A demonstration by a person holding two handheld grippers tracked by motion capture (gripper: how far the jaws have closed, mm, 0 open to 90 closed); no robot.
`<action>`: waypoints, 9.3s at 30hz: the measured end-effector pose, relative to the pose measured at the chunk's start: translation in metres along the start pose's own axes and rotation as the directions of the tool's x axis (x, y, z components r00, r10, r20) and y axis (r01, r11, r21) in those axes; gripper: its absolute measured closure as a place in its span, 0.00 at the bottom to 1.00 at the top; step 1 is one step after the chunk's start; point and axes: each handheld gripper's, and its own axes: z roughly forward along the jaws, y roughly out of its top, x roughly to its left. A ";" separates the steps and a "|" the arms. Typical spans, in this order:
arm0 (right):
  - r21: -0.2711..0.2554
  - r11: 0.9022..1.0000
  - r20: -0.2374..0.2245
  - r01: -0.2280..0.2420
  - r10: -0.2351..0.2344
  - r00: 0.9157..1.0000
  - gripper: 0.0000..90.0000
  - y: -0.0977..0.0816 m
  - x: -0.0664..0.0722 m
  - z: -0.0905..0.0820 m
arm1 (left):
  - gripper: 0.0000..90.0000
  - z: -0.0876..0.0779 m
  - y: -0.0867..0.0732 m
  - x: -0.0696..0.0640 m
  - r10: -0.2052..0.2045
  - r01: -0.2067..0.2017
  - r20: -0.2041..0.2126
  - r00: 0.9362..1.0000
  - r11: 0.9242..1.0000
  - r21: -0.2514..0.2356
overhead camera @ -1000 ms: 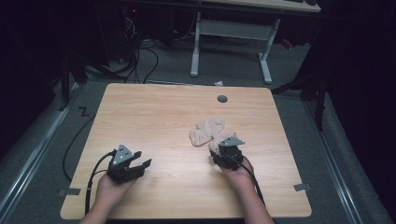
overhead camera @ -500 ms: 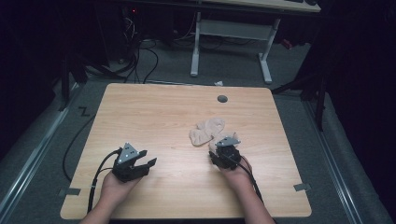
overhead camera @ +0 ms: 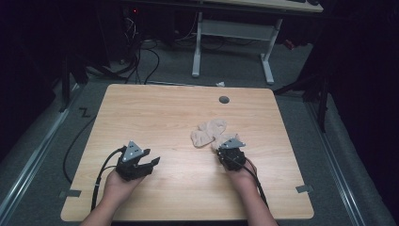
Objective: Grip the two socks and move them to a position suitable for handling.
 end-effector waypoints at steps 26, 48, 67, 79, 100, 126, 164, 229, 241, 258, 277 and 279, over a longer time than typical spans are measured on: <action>-0.163 0.983 -0.055 -0.087 0.079 0.995 0.93 -0.002 -0.004 -0.047 | 0.48 -0.011 -0.016 0.026 -0.044 0.044 -0.040 0.998 0.999 0.003; -0.305 0.947 -0.056 -0.105 0.092 0.994 0.93 0.011 -0.009 -0.083 | 0.48 -0.010 -0.019 0.028 -0.043 0.043 -0.044 0.998 0.999 0.003; -0.369 0.925 -0.057 -0.092 0.076 0.995 0.93 0.019 -0.003 -0.101 | 0.48 -0.013 -0.019 0.028 -0.042 0.042 -0.043 0.998 0.999 -0.018; -0.400 0.914 -0.067 -0.071 0.048 0.997 0.93 0.024 0.009 -0.110 | 0.48 -0.014 -0.019 0.028 -0.038 0.037 -0.046 0.998 0.999 -0.029; -0.428 0.903 -0.178 -0.036 -0.045 0.983 0.93 0.034 0.058 -0.120 | 0.48 -0.015 -0.018 0.027 -0.035 0.033 -0.045 0.998 0.999 -0.038; -0.323 0.943 -0.296 -0.076 -0.024 0.955 0.93 0.028 0.086 -0.091 | 0.47 -0.012 -0.018 0.025 -0.021 0.020 -0.030 0.999 1.000 -0.018; -0.140 0.941 -0.146 -0.309 0.289 0.946 0.91 -0.015 -0.002 -0.034 | 0.47 -0.004 -0.018 0.015 0.009 -0.009 -0.003 1.000 1.000 0.014; -0.013 0.987 -0.360 -0.158 0.142 0.922 0.92 -0.001 0.083 -0.014 | 0.97 0.050 -0.020 -0.071 0.123 -0.157 0.196 0.973 0.972 0.172; -0.038 0.970 -0.299 -0.241 0.219 0.929 0.92 -0.007 0.047 -0.025 | 0.95 0.041 -0.025 -0.049 0.114 -0.142 0.152 0.982 0.972 0.185; -0.002 0.977 -0.229 -0.212 0.206 0.951 0.82 -0.013 0.039 -0.019 | 0.75 0.039 -0.025 -0.025 0.083 -0.086 0.027 0.996 0.983 0.162; 0.035 0.994 -0.196 -0.105 0.110 0.974 0.97 -0.019 0.055 -0.020 | 0.89 0.042 -0.026 -0.033 0.143 -0.156 0.088 0.986 0.973 0.169; 0.043 0.994 -0.210 -0.096 0.103 0.972 0.97 -0.021 0.058 -0.024 | 0.88 0.039 -0.028 -0.034 0.135 -0.155 0.123 0.983 0.972 0.176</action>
